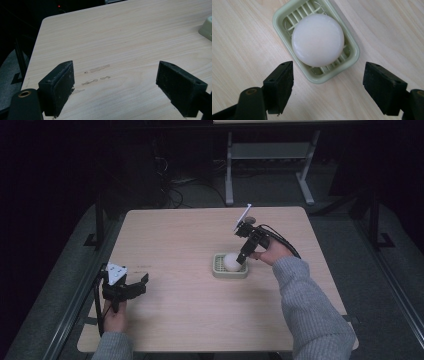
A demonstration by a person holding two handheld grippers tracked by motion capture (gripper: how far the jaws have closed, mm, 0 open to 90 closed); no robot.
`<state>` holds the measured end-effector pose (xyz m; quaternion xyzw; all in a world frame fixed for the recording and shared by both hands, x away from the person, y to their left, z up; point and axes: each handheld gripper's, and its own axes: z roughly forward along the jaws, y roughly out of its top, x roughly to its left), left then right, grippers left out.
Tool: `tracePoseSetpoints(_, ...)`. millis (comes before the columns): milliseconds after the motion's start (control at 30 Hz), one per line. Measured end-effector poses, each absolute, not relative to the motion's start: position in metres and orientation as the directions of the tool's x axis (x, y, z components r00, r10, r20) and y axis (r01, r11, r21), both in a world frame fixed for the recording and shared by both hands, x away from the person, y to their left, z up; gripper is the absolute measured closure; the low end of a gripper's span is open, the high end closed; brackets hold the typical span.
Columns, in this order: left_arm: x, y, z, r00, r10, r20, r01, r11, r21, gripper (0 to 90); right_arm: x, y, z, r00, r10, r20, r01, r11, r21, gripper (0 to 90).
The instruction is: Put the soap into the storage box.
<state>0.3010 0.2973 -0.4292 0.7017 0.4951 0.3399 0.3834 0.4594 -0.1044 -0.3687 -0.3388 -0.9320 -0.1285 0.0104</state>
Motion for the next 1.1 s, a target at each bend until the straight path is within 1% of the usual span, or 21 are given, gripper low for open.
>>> tracePoseSetpoints(1100,0.301,0.298,-0.429,0.281,0.955,0.101,0.437,-0.221,0.872,14.8,0.445,-0.129,-0.366,-0.756,0.644,0.117,0.649,0.715,0.26,24.0)
